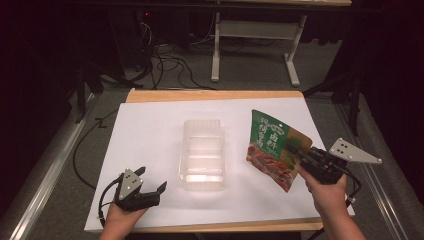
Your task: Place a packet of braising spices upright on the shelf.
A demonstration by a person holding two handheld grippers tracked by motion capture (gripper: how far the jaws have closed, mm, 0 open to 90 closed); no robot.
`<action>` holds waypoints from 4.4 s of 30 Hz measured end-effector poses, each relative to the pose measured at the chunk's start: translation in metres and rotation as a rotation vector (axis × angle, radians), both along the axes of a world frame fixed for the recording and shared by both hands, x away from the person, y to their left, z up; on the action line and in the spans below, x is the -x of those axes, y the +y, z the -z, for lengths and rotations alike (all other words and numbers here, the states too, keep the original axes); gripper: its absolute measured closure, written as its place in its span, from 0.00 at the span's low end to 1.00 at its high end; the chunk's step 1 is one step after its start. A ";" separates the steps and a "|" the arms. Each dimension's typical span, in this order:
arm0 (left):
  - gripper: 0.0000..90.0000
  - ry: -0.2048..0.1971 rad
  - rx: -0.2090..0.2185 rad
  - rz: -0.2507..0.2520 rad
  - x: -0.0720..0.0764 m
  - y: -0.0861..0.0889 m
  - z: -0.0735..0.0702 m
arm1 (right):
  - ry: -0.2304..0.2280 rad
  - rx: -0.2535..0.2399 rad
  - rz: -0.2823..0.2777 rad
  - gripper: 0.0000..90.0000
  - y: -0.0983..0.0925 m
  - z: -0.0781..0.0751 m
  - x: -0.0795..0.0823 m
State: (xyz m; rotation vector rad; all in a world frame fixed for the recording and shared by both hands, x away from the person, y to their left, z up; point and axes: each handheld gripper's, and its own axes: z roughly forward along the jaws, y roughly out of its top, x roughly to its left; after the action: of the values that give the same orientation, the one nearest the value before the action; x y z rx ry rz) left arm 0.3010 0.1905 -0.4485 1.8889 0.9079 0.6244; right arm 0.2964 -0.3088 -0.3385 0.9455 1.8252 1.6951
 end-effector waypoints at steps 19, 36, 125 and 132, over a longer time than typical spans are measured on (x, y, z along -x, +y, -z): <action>0.16 -0.004 0.001 -0.005 0.000 0.001 0.000 | -0.009 -0.036 -0.108 1.00 0.050 -0.014 -0.016; 0.16 -0.010 -0.005 -0.003 0.001 0.001 0.000 | -0.031 -0.043 -0.159 1.00 0.085 -0.024 -0.032; 0.16 -0.004 -0.009 0.009 0.001 0.000 0.001 | -0.013 -0.092 -0.197 1.00 0.168 0.044 -0.065; 0.16 -0.003 -0.010 0.011 0.001 0.000 0.001 | -0.001 -0.089 -0.194 1.00 0.165 0.049 -0.064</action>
State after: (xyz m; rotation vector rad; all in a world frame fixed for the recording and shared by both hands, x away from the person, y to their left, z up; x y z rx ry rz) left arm 0.3002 0.1904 -0.4495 1.9000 0.8940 0.6258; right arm 0.3605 -0.1438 -0.3876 0.8248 1.9075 1.9067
